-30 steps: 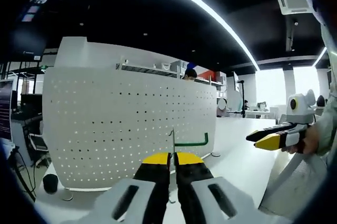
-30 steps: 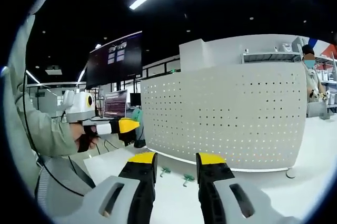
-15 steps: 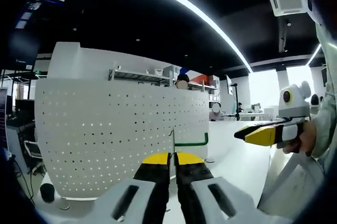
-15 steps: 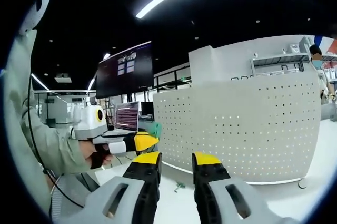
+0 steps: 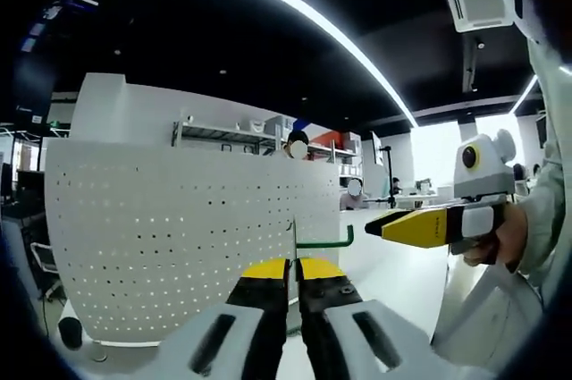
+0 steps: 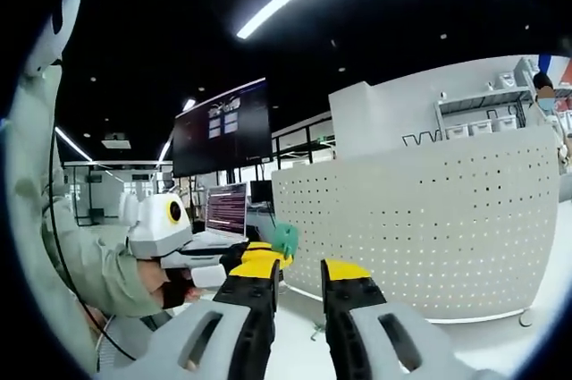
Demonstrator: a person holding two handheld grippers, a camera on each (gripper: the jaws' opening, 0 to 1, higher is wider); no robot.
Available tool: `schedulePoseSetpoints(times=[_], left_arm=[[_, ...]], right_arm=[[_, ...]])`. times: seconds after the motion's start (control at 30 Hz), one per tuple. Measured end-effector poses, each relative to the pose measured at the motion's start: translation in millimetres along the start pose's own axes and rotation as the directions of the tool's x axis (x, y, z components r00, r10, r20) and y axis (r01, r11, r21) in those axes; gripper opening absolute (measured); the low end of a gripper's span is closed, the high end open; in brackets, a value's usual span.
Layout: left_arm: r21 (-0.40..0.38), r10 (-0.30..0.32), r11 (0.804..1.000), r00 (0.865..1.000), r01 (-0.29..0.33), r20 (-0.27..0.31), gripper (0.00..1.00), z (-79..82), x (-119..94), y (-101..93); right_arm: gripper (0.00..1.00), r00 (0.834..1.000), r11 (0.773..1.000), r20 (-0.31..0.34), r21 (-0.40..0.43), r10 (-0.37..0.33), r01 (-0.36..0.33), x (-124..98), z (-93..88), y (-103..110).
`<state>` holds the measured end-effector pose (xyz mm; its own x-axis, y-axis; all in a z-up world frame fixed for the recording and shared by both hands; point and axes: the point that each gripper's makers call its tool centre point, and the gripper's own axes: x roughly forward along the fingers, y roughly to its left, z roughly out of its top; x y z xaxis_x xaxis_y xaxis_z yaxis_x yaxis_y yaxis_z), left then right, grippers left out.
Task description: Insert the hook assembly into the mounting plate slot until the hook locks in place.
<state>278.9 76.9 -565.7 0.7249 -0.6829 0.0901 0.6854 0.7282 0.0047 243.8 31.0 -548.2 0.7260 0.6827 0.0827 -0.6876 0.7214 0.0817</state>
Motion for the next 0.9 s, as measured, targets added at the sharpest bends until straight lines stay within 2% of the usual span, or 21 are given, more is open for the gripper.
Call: schedulePoseSetpoints(times=[0.4,0.63,0.9], left_arm=[[-0.002,-0.044,0.999,0.999,0.044,0.013,0.03,4.3,1,-18.3],[0.002,-0.061,0.998,0.998,0.061,0.017,0.03,6.0,1,-27.2],[0.0,-0.072,0.997,0.997,0.072,0.021,0.03,7.3,0,-30.5]], right_arm=[[0.16,1.0,1.0,0.008,0.005,0.009,-0.009,7,4.2,4],[0.11,1.0,1.0,0.001,0.014,0.024,-0.024,13,4.3,9],[0.08,1.0,1.0,-0.005,0.006,0.024,-0.024,18,1.9,12]])
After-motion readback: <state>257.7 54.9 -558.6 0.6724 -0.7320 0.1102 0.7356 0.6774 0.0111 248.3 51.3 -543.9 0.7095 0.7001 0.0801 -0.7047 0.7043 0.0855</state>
